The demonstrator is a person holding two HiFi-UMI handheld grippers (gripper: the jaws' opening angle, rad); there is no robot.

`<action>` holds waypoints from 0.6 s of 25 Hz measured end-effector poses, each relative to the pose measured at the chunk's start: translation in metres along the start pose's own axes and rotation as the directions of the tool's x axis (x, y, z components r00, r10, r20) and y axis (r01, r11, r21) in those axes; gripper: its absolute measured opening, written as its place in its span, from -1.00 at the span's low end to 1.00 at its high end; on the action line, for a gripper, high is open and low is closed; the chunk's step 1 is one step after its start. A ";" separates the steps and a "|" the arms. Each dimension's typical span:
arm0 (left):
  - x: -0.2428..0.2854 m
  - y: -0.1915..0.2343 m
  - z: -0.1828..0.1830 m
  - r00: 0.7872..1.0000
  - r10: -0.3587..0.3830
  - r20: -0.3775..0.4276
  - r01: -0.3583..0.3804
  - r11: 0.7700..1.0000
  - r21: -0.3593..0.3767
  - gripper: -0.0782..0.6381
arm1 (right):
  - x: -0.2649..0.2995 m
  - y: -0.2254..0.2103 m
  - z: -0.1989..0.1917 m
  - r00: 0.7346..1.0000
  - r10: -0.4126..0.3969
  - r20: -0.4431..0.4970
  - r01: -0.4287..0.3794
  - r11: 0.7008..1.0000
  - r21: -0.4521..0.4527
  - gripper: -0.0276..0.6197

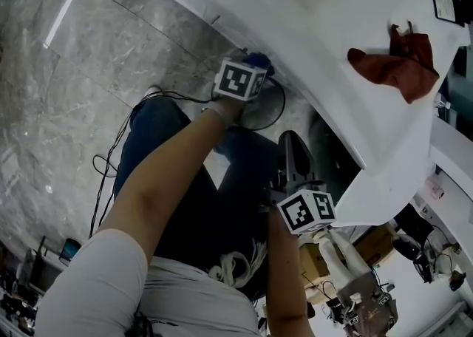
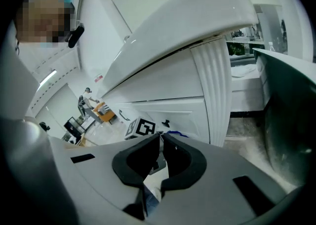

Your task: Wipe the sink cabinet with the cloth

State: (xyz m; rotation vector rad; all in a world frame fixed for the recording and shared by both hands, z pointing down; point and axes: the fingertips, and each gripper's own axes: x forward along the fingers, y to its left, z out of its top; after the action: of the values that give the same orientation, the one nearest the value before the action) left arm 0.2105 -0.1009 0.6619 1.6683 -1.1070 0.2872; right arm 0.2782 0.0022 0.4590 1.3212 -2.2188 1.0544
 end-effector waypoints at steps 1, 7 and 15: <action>-0.007 0.002 0.003 1.000 0.003 0.004 -0.003 1.000 -0.002 -0.47 | -0.001 0.003 0.001 1.000 0.002 -0.004 -0.002 1.000 -0.001 -0.80; -0.056 0.007 0.035 0.999 0.025 0.024 -0.025 1.000 0.009 -0.47 | -0.007 0.022 0.014 1.000 0.010 -0.014 -0.010 1.000 -0.007 -0.80; -0.153 -0.002 0.049 0.999 0.038 0.008 -0.038 0.997 0.072 -0.47 | -0.019 0.070 0.051 0.999 0.042 -0.005 -0.043 0.999 -0.013 -0.80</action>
State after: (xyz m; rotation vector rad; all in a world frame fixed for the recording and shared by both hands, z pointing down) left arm 0.1136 -0.0633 0.5392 1.7143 -1.1461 0.3500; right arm 0.2309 -0.0041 0.3846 1.2702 -2.2559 1.0550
